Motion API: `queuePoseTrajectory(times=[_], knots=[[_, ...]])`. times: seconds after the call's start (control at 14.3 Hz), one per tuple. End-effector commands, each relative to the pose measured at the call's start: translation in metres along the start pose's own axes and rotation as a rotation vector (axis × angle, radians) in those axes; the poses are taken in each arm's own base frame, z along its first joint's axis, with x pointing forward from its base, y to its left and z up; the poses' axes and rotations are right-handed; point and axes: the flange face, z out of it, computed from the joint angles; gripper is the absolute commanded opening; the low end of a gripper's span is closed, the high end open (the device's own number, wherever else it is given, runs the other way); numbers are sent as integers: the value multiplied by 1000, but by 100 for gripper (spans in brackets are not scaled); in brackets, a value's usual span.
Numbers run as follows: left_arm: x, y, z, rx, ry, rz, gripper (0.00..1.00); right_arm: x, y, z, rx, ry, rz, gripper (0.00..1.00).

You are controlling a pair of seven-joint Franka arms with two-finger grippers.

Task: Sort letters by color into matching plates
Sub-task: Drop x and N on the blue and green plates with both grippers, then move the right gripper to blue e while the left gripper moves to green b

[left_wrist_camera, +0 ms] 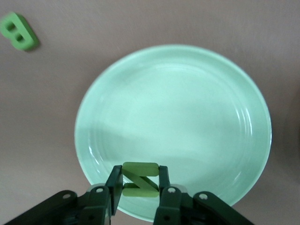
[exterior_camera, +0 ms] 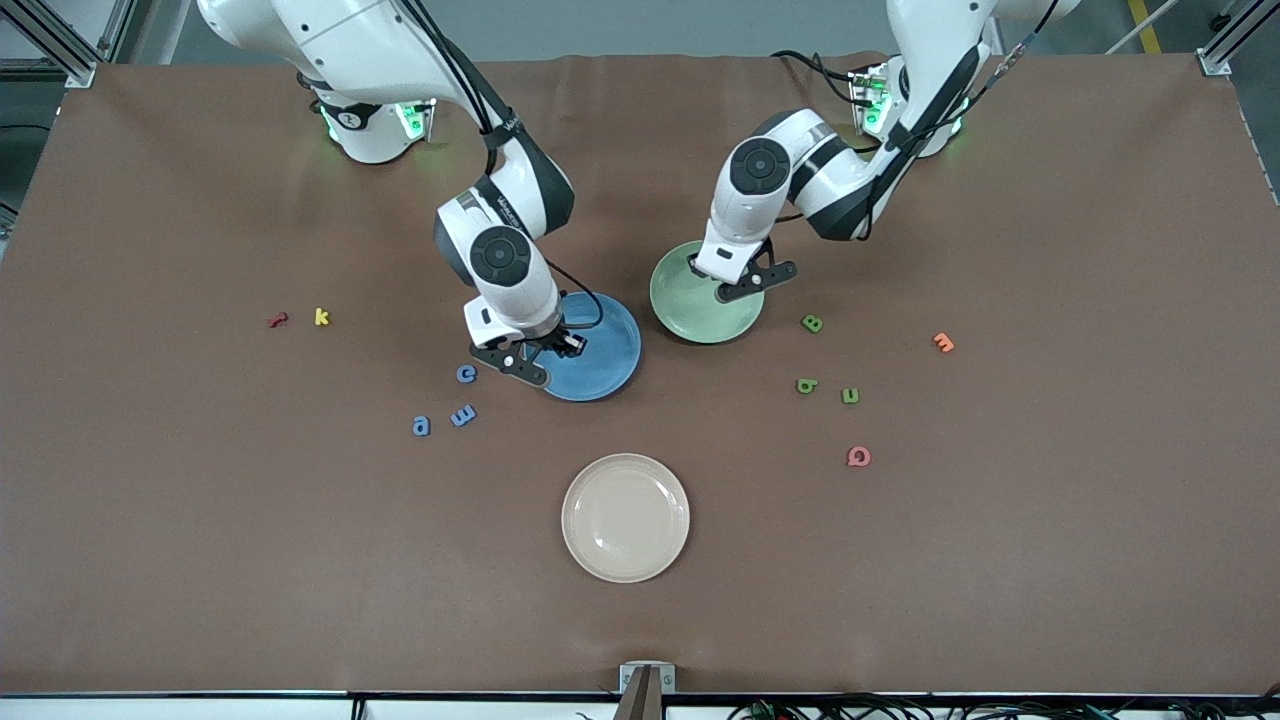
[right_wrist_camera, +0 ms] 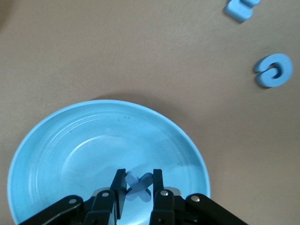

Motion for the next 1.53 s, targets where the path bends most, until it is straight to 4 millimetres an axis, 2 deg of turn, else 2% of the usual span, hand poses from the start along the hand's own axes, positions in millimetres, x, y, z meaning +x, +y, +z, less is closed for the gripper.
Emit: queuePoseTrajectory(times=[0.0, 0.21, 0.28, 0.35, 0.42, 0.49, 0.56, 0.63, 0.84, 0.91, 0.98, 1.12, 1.25, 1.46], knots=[[-12, 11, 14, 23, -13, 7, 27, 9, -12, 4, 3, 6, 17, 1], [-19, 14, 19, 27, -18, 19, 28, 17, -15, 6, 7, 9, 25, 3], [-20, 15, 19, 26, -19, 20, 30, 18, -16, 7, 6, 9, 26, 8], [-20, 15, 19, 26, -19, 20, 35, 19, -15, 9, 3, 7, 26, 21], [-19, 15, 19, 25, -18, 20, 53, 20, -17, 8, 4, 8, 26, 62], [-18, 16, 17, 20, -16, 20, 77, 17, -18, 8, 4, 9, 27, 100], [-17, 17, 16, 18, -14, 21, 86, 16, -19, 8, 1, 9, 31, 100], [-14, 18, 11, 11, -7, 19, 91, 17, -20, 6, 3, 10, 30, 100], [3, 14, -7, -9, 19, -3, 92, 23, -21, -3, 3, 10, 31, 100], [20, 7, -16, -20, 29, -32, 92, 29, -22, -11, -3, 6, 23, 100], [34, 1, -25, -32, 43, -51, 91, 39, -19, -18, -19, 9, 6, 100], [60, -16, -38, -41, 63, -25, 91, 68, 1, -34, -42, 4, -64, 100], [81, -41, -44, -31, 79, 14, 91, 101, 27, -48, -34, 2, -135, 100], [102, -70, -46, -15, 86, 38, 91, 145, 62, -53, -25, 3, -225, 100]])
